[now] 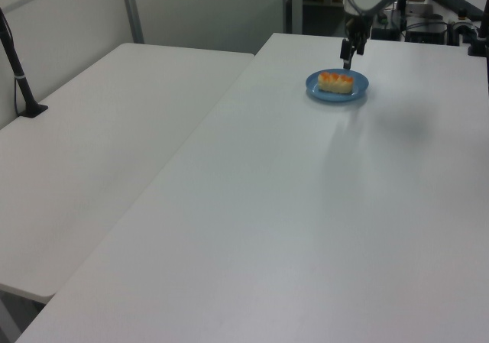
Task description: Put the bread on the table
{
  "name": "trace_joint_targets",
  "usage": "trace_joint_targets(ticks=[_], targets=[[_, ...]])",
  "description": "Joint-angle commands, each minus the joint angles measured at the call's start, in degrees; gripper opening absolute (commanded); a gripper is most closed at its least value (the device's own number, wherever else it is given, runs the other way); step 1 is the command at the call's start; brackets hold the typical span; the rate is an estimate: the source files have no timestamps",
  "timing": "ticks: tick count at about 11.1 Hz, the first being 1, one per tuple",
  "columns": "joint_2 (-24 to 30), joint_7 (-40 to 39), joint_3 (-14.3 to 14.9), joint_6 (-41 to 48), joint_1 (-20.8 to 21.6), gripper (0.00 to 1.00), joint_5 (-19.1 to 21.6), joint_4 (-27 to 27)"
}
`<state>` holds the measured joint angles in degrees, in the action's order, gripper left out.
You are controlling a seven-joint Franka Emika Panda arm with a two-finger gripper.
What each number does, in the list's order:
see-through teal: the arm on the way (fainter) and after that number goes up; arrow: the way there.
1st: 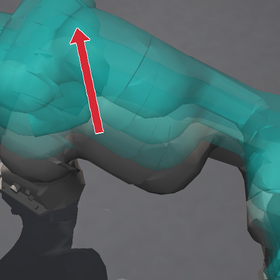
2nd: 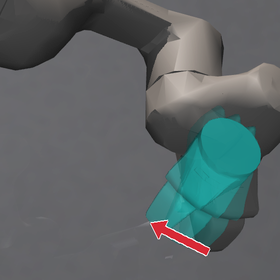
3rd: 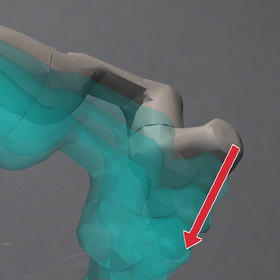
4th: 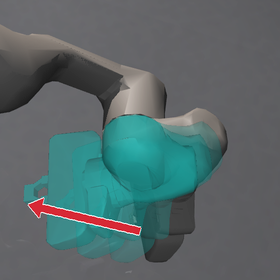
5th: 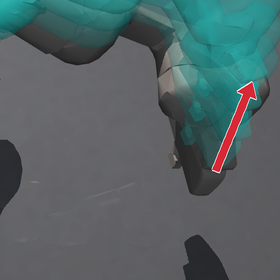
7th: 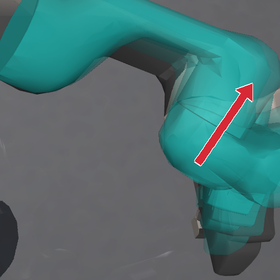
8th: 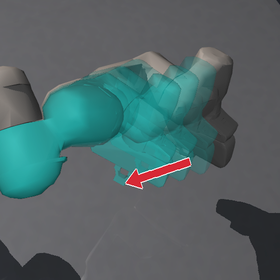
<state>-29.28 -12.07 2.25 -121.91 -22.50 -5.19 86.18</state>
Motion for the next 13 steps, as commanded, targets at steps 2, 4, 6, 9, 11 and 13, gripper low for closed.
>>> trace_joint_targets(ticks=[2, 4, 6, 9, 11, 13], targets=[[-4.11, 1.25, 0.21, -5.69, 0.44, 1.0, 0.53, -1.19], [-4.56, 3.28, -0.05, -5.88, 0.53, 1.0, 0.53, -1.19], [-5.52, 3.89, -0.49, -6.06, 0.61, 1.0, 0.53, -1.28], [-6.75, 4.95, -0.58, -8.25, 1.05, 0.9, 0.62, -1.72], [-6.94, 6.26, -0.66, -10.71, 1.14, 0.54, 0.62, -1.63], [-6.85, 6.27, -0.66, -10.72, 1.14, 0.26, 0.62, -1.63]])
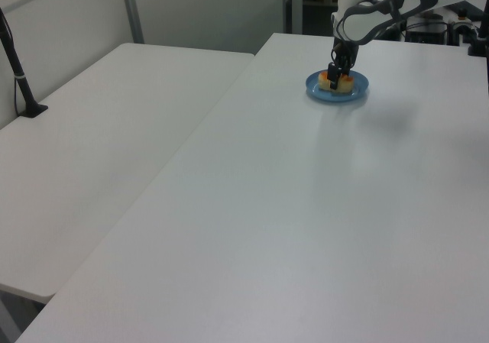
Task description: Put the bread on the table
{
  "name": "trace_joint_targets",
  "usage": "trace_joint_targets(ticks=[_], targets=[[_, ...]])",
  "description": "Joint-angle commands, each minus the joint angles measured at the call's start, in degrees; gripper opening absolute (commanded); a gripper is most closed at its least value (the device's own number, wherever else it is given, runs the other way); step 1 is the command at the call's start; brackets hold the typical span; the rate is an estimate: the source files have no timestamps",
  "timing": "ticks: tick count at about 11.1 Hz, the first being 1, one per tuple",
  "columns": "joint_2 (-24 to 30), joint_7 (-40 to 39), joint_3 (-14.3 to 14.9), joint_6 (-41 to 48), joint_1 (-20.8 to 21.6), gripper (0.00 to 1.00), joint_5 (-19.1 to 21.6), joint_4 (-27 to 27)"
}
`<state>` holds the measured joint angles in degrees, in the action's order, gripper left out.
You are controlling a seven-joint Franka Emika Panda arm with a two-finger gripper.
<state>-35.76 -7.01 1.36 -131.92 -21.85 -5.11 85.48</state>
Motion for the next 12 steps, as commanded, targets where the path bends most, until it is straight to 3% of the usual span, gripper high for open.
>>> trace_joint_targets(ticks=[1, 5, 10, 12], targets=[[0.33, 1.12, 0.23, -0.18, 0.49, 0.19, 0.54, -0.93], [6.3, 1.56, -3.8, 7.72, 1.1, 0.21, 0.28, -0.23], [6.06, 9.73, -4.96, 7.12, 10.58, 0.26, -3.06, 2.67], [4.74, 13.41, -4.96, 5.81, 13.05, 0.45, -7.17, 4.42]])
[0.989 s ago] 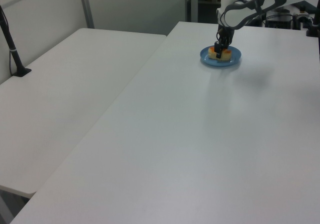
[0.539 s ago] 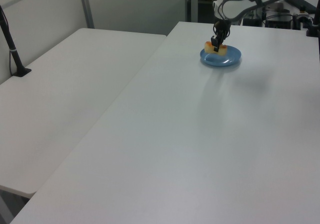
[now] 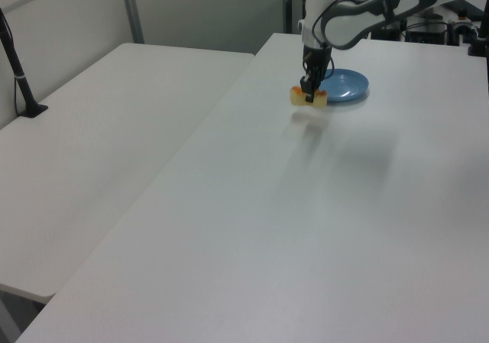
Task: Put the bread on the table
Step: 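Lift the bread off the plate and carry it beside the plate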
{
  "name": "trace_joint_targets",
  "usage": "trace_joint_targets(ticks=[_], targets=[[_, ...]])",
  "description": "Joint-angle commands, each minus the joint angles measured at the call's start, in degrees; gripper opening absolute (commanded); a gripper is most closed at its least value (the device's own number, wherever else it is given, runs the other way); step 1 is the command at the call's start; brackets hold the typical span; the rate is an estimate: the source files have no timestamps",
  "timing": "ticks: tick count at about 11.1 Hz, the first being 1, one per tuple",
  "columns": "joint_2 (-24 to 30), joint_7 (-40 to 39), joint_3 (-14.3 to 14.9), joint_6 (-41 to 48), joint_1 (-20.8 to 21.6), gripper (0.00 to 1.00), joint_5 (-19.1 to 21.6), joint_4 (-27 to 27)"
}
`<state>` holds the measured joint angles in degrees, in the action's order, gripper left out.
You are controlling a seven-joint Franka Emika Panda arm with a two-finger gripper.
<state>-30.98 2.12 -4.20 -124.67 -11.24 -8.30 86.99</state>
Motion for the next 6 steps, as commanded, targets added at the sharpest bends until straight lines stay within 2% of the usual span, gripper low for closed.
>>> trace_joint_targets(ticks=[1, 2, 4, 6], targets=[[-0.31, 5.95, 0.6, -1.45, 3.32, 0.83, -5.31, 3.1], [-0.14, 6.05, 0.6, -1.28, 3.5, 1.0, -5.41, 3.1], [2.57, 6.05, 0.6, 0.56, 4.55, 1.0, -5.32, 2.58], [7.13, 6.14, 0.6, 10.53, 7.88, 1.0, -4.62, -0.13]])
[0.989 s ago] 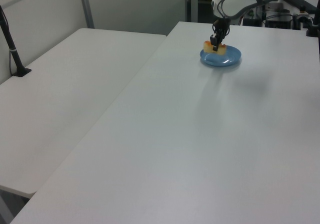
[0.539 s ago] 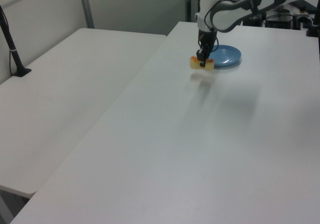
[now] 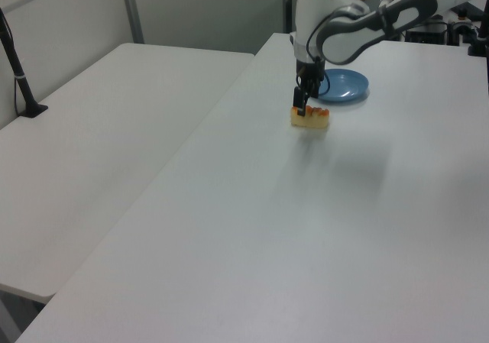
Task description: Put the bread on the table
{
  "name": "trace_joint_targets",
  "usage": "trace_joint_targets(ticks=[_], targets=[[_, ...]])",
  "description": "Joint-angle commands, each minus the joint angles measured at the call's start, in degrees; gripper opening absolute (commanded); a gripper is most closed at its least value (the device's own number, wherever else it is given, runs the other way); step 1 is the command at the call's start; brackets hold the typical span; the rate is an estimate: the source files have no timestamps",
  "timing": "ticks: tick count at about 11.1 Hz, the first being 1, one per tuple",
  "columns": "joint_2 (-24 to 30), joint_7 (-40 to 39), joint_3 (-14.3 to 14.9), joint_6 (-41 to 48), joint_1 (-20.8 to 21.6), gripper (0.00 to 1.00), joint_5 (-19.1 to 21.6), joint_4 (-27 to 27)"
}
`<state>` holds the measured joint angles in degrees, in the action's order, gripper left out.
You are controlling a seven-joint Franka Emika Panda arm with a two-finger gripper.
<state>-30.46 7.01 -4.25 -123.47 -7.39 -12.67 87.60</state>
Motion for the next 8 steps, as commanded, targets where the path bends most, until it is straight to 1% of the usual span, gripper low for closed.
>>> trace_joint_targets(ticks=[1, 2, 3, 4, 5, 6, 7, 8], targets=[[10.12, 1.25, 0.64, 13.65, 6.14, 1.0, 0.01, -1.11], [13.55, 1.25, 1.16, 17.09, 7.81, 1.0, 2.11, -1.12], [16.46, 0.9, 1.78, 21.39, 9.4, 1.0, 5.26, -1.12], [19.01, 0.98, 2.74, 25.17, 10.72, 1.0, 6.25, -1.12], [21.64, 1.24, 3.01, 29.04, 11.69, 1.0, 6.34, -0.86], [23.67, 1.25, 3.1, 31.51, 11.78, 1.0, 6.52, -0.68], [25.26, 1.33, 4.15, 32.23, 11.87, 1.0, 7.65, -0.15], [26.32, 1.25, 6.33, 32.68, 12.66, 1.0, 9.75, 0.2]])
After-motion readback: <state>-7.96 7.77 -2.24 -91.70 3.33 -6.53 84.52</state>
